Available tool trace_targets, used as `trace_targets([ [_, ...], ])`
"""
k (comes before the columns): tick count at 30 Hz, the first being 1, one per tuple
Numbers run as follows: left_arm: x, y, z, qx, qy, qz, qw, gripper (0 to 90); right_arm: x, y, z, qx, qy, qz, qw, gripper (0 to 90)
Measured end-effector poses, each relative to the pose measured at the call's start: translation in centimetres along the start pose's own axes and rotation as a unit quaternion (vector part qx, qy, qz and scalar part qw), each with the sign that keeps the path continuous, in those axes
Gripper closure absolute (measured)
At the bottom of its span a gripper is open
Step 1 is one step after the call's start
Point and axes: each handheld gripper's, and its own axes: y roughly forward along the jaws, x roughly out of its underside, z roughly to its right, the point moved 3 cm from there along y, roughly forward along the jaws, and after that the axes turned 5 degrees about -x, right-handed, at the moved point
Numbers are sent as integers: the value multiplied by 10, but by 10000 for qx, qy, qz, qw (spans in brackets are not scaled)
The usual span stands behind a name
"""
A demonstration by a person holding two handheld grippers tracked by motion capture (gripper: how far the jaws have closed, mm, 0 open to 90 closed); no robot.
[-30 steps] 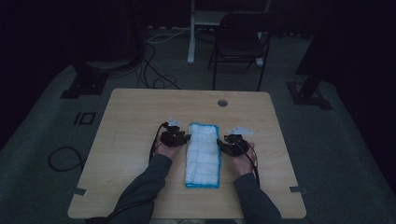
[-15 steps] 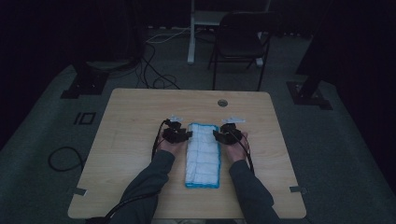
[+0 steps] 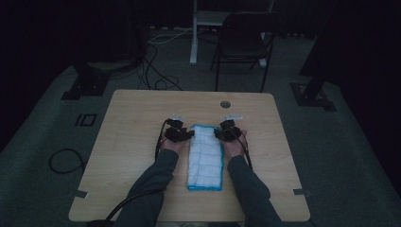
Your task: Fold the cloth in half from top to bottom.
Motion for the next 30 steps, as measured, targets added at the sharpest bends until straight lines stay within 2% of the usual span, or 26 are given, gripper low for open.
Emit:
trace_targets([
  [5, -3, 4, 2, -88, 83, -3, 9999, 540, -3, 3, 0, 29, -18, -79, 10000, 552],
  [6, -4, 5, 3, -111, 130, -1, 9999, 536, -4, 4, 3, 7, 41, -100, 9999, 544],
  [10, -5, 7, 4, -97, 96, 38, 9999, 530, -5, 5, 4, -1, 31, -128, 9999, 548],
  [14, -7, 8, 7, -93, 107, -20, 9999, 515, -5, 5, 2, -77, 8, -153, 9999, 635],
  [18, -6, 7, 7, -15, -18, 100, 9999, 521, -6, 5, 1, -156, 23, -173, 9997, 720],
  [22, -7, 6, 11, 99, -23, 236, 9997, 520, -6, 5, 2, -238, 72, -179, 9995, 802],
  [25, -9, 7, 15, 166, 38, 279, 9995, 513, -6, 5, 1, -279, 84, -192, 9994, 826],
  [27, -11, 10, 18, 67, 84, 209, 9997, 513, -7, 5, 1, -283, 92, -207, 9993, 831],
  [29, -11, 10, 18, 67, 84, 209, 9997, 513, -7, 5, 1, -282, 92, -212, 9993, 832],
  [30, -11, 14, 18, -34, 103, 90, 9999, 514, -7, 5, 1, -287, 85, -224, 9993, 835],
])
